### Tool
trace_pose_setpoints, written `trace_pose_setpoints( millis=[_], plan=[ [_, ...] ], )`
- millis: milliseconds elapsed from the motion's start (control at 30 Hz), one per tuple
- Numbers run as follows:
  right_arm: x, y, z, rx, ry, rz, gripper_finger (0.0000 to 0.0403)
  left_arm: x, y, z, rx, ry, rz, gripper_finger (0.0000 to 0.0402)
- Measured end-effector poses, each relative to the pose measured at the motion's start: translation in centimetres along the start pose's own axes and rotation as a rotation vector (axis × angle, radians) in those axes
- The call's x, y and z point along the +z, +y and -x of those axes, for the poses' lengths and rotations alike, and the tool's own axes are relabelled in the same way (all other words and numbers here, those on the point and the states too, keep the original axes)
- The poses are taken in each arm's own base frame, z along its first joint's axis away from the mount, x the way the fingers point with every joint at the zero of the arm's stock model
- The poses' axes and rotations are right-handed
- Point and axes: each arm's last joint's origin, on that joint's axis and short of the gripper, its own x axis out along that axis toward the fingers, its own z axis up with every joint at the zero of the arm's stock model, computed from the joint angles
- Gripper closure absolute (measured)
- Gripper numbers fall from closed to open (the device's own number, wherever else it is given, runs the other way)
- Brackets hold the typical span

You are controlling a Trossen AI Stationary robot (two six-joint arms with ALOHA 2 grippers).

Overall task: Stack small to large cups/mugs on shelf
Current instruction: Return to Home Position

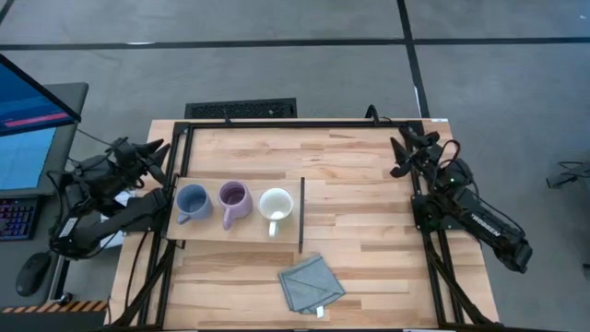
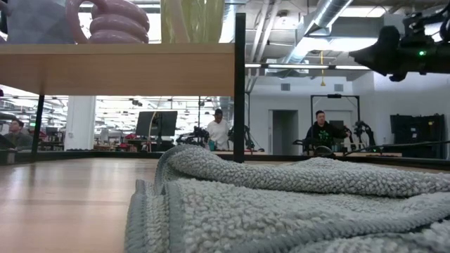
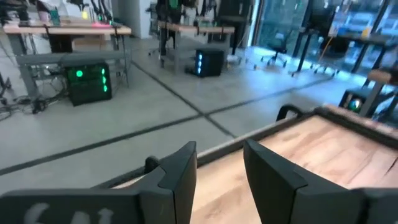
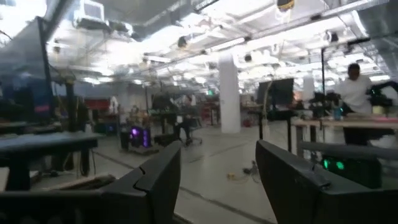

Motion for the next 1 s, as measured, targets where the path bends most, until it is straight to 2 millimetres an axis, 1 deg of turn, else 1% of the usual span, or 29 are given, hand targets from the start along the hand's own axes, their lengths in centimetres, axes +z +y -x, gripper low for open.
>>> trace_pose_setpoints(
  millis=[67, 133, 200, 267, 300, 400, 500, 667, 767, 933, 1000],
  plan=[
    [0.3, 0.0, 0.0, 0.009, -0.022, -0.002, 0.0173, 0.3, -0.1, -0.1, -0.007, -0.038, 0.017, 0.0278],
    [0.5, 0.0, 0.0, 0.011, -0.028, 0.003, 0.0173, 0.2, -0.4, -0.7, -0.025, -0.069, 0.004, 0.0278],
    [0.8, 0.1, 0.0, 0.021, -0.04, 0.004, 0.0173, -0.2, -0.8, -1.6, -0.072, -0.084, -0.025, 0.0278],
    [0.8, 0.1, 0.0, 0.029, -0.037, 0.004, 0.0173, -1.1, -1.1, -2.5, -0.092, -0.053, -0.049, 0.0278],
    [0.8, 0.1, 0.0, 0.03, -0.036, 0.003, 0.0173, -1.4, -1.1, -2.8, -0.083, -0.049, -0.037, 0.0278],
    [0.6, 0.1, 0.0, 0.035, -0.024, -0.008, 0.0173, -1.0, -1.0, -2.7, -0.02, -0.091, -0.02, 0.0278],
    [0.5, 0.2, 0.0, 0.04, -0.013, -0.01, 0.0173, -1.2, -0.8, -2.9, 0.054, -0.086, -0.005, 0.0278],
    [0.4, 0.2, 0.0, 0.044, 0.005, -0.008, 0.0173, -1.7, -1.0, -3.6, 0.042, -0.093, 0.004, 0.0278],
    [0.4, 0.2, 0.0, 0.044, 0.006, -0.007, 0.0173, -2.8, -1.0, -4.5, 0.122, -0.079, 0.003, 0.0278],
    [0.3, 0.2, 0.0, 0.044, 0.006, -0.008, 0.0173, -4.6, -0.7, -5.8, 0.338, -0.076, -0.021, 0.0278],
    [0.3, 0.2, 0.0, 0.044, 0.006, -0.014, 0.0173, -4.9, -0.6, -6.1, 0.413, -0.095, -0.019, 0.0278]
  ],
)
